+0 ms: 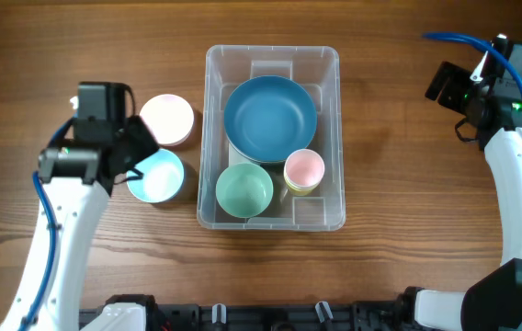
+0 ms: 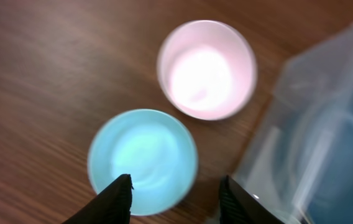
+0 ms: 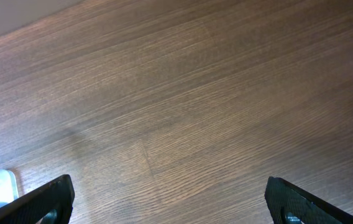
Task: Pack container
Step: 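Release the mint bowl and move the left gripper toward the light-blue bowl, then grasp the light-blue bowl rim with the left gripper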
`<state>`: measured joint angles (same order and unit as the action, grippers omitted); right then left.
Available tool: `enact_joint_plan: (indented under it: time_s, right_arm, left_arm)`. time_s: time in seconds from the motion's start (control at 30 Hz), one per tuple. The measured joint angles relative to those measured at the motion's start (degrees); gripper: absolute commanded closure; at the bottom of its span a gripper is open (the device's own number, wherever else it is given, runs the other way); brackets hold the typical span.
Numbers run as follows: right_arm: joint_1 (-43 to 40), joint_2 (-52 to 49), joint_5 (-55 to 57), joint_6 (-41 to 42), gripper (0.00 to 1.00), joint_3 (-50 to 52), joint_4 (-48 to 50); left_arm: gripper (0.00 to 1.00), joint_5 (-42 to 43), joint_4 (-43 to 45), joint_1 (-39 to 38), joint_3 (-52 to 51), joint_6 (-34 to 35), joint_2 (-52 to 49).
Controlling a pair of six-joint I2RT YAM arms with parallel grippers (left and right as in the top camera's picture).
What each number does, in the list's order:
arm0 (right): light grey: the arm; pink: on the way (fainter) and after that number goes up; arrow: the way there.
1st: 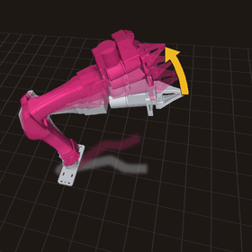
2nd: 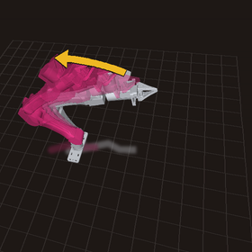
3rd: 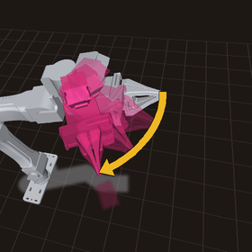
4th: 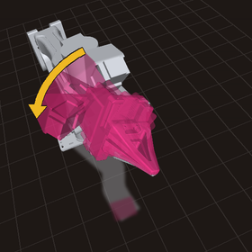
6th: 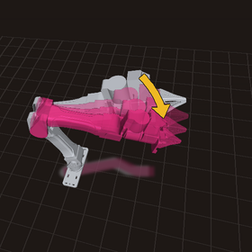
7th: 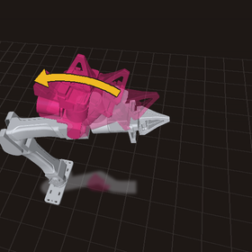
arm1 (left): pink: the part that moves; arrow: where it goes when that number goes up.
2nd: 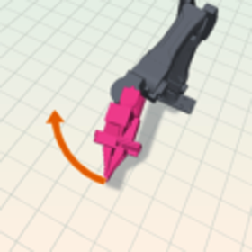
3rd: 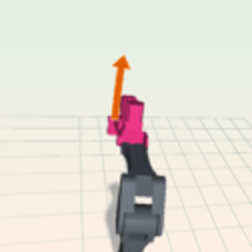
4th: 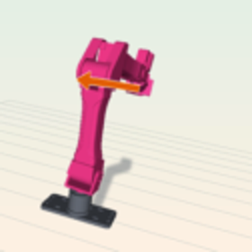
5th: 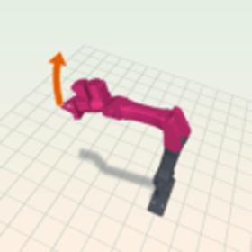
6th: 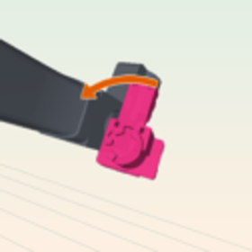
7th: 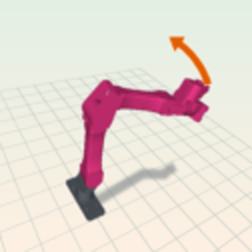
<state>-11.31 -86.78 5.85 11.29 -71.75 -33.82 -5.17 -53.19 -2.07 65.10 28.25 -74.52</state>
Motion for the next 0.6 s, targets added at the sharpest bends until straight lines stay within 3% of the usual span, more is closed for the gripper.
enact_joint_plan:
  time_s: [0.27,0.6]
  right_arm:
    - [0.00,0.00,0.00,0.00,0.00,0.00,-0.02]
    - [0.00,0.00,0.00,0.00,0.00,0.00,-0.02]
  left_arm:
    - [0.49,2.27,-3.85,8.15,0.04,-1.62,-12.96]
    - [0.47,4.81,-1.01,9.22,0.04,-2.03,-25.90]
